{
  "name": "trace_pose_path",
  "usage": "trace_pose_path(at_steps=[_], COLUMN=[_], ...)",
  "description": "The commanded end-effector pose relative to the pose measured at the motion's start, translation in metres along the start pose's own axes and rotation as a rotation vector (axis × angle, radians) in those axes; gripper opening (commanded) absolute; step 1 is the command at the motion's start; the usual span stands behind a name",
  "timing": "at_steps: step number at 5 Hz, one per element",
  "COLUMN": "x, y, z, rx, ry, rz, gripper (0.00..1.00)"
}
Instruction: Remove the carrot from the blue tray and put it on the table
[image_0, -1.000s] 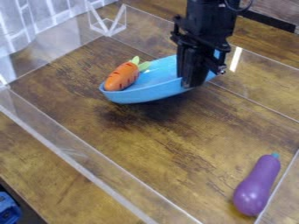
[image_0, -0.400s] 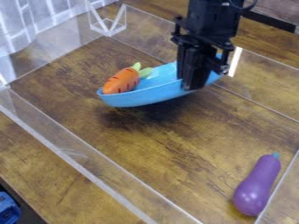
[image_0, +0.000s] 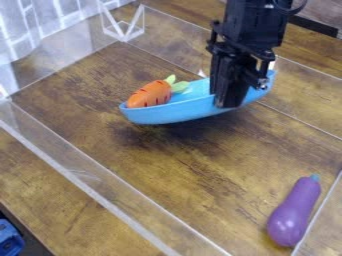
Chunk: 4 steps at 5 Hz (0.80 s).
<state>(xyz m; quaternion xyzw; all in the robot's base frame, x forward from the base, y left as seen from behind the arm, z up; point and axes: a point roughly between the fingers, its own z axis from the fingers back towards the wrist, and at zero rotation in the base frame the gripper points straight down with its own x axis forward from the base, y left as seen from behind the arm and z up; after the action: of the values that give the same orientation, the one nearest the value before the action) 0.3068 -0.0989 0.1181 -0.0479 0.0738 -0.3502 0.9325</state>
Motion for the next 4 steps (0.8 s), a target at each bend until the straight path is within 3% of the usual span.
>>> trace_pose_path(at_steps=[1,3,4], x=[-0.007,-0.006,-0.014], y=[-0.012,-0.024,-0.019], z=[0.03,0.031,0.036], rx=[0.027,0.003,-0.003], ry=[-0.071,-0.074,-0.06], rz=[-0.086,-0.059,-0.116], gripper=[0.0,0.0,0.0])
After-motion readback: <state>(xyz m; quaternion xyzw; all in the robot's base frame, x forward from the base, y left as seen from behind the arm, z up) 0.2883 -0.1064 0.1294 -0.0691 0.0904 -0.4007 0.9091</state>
